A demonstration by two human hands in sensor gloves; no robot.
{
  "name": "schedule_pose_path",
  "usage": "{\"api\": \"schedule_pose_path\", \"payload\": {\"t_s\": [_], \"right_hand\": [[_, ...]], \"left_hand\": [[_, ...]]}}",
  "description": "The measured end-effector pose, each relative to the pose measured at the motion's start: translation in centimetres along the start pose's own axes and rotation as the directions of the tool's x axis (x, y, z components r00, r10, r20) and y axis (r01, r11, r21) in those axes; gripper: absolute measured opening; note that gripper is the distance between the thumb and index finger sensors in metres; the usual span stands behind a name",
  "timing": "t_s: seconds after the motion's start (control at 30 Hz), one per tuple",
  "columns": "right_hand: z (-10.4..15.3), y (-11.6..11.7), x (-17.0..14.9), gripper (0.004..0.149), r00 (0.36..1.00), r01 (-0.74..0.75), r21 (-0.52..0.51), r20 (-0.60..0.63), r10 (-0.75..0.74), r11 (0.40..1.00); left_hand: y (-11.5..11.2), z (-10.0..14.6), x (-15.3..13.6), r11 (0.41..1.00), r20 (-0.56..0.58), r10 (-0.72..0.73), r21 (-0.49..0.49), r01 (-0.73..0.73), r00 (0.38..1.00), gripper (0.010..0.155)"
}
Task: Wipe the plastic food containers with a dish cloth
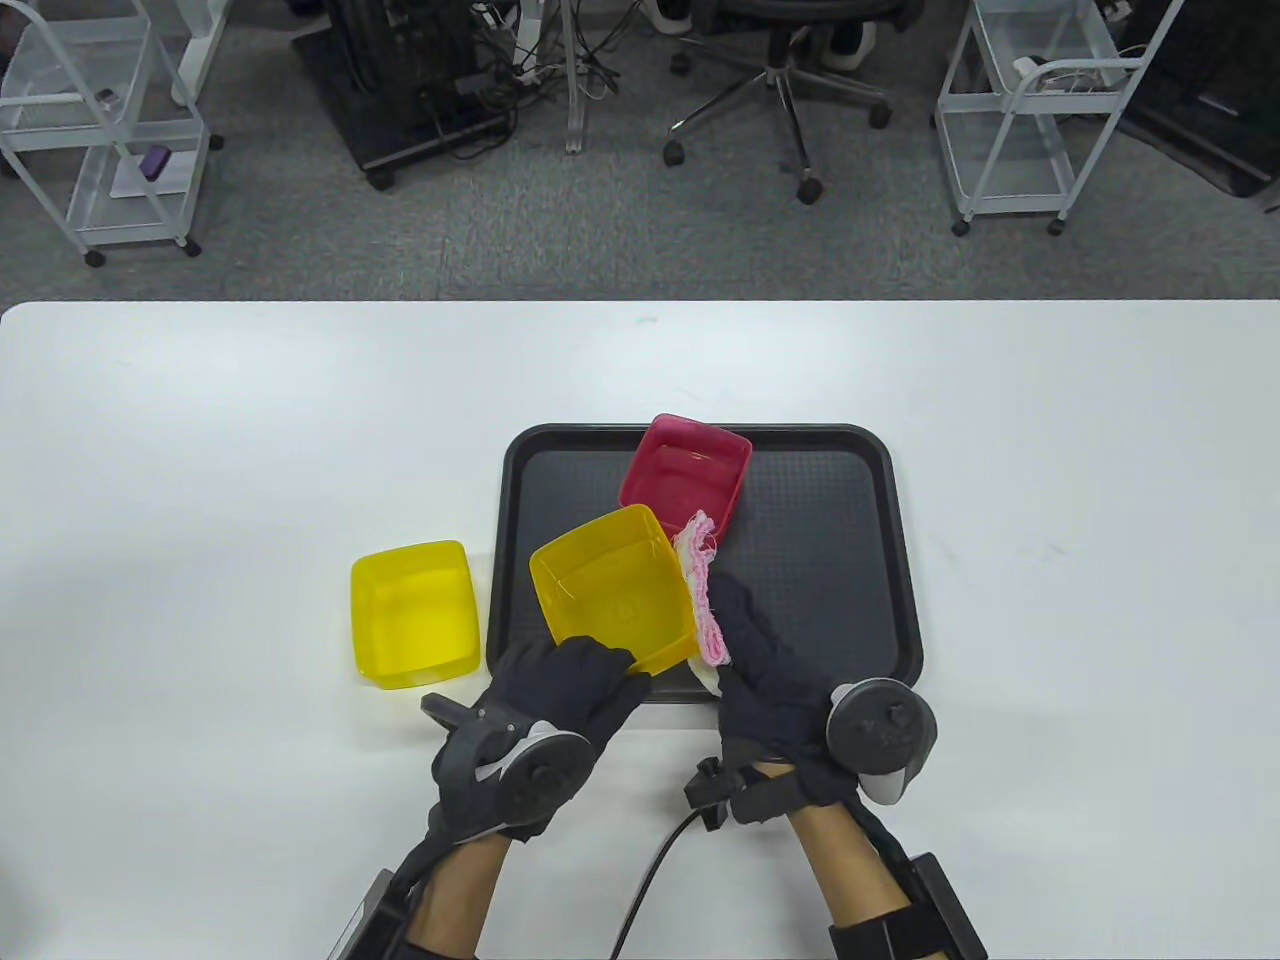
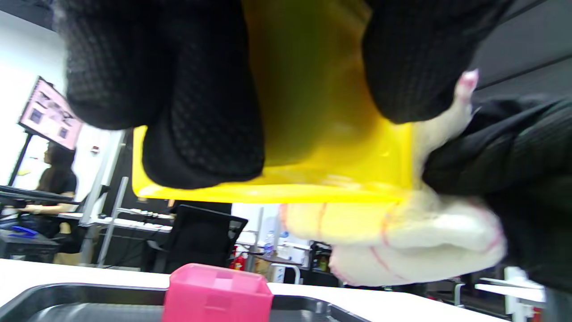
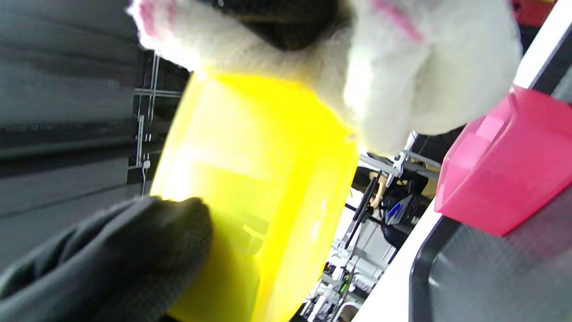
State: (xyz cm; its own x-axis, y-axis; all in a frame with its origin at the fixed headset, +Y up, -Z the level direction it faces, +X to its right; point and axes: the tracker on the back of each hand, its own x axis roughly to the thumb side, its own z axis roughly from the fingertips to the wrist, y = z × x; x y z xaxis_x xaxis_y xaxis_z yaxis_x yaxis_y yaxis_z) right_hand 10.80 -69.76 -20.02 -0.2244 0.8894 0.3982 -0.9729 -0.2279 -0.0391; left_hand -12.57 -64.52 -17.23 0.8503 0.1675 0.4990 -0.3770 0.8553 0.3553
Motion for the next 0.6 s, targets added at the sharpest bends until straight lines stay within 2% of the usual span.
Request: {"api": "schedule_pose_path", "payload": {"t_s": [0.13,0.37,0.43,0.6], "right_hand": [[-0.2,-0.5,-0.7,0.05,0.998,0.051,-0.031,-0.032,-0.052,0.998],[-0.5,-2.0,-2.1,0.05,0.983,0.156,-0.063,-0.089,-0.162,0.986],[-0.5,-2.4,-2.8,0.05,0.961,0.243,-0.064,-0.116,-0.249,0.968],[-0.9,-2.7,-3.7,0.05,0.866,0.481,0.026,-0.169,-0.471,0.876]], "left_hand": [[0.6,0.0,0.3,0.996,0.087,0.087,-0.024,-0.086,0.992,0.04],[1.6,-0.2,0.6,0.944,0.115,0.33,-0.072,-0.323,0.937,0.04],[1.8,-0.4,0.5,0.915,0.107,0.402,-0.088,-0.394,0.909,0.04],[1.7,-0.5,-0.5,0.813,0.059,0.58,-0.107,-0.573,0.812,0.04]]}}
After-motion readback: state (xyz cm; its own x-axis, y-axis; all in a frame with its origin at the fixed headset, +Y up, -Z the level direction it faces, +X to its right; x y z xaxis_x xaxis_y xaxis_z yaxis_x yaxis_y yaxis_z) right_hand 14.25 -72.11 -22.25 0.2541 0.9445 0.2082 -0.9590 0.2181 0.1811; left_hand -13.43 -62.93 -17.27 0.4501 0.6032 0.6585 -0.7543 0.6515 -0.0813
